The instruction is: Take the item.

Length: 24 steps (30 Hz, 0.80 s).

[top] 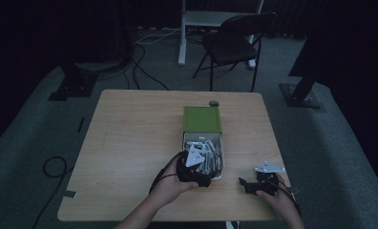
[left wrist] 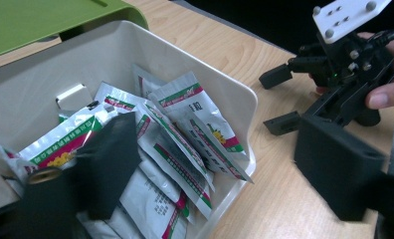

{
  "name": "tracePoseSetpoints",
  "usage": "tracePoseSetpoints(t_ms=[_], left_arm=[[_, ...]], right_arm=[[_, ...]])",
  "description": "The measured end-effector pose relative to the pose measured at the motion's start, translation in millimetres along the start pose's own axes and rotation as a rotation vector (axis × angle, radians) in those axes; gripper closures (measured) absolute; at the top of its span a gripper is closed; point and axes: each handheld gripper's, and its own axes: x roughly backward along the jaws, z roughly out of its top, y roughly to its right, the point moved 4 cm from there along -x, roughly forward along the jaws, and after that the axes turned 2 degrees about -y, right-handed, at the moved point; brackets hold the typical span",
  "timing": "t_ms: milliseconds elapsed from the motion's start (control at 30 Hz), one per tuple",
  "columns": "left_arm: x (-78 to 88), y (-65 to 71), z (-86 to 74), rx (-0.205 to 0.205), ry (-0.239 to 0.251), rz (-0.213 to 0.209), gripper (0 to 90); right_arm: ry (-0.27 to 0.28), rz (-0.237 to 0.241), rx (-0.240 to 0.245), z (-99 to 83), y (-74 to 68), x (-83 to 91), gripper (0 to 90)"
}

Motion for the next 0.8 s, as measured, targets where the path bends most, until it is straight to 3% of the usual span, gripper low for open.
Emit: tracePoseSetpoints(t_ms=[200,367,800], left_arm=[[-10.3,0.8,-5.9,0.008,-0.032,0.021,36.1],[-14.3,-3.9,-9.7,0.016,-0.067,0.069,47.5],[-29.9,-4.5,-9.9,0.091,-0.104,0.031,58.4]], right_arm=[[-0.001,0.0,-0.003,0.1,-0.2,0.1,12.6],[0.0,0.0,0.0,0.1,0.0,0.0,12.6],[0.0,0.0,-0.001,0.0,-0.2,0.1,12.7]])
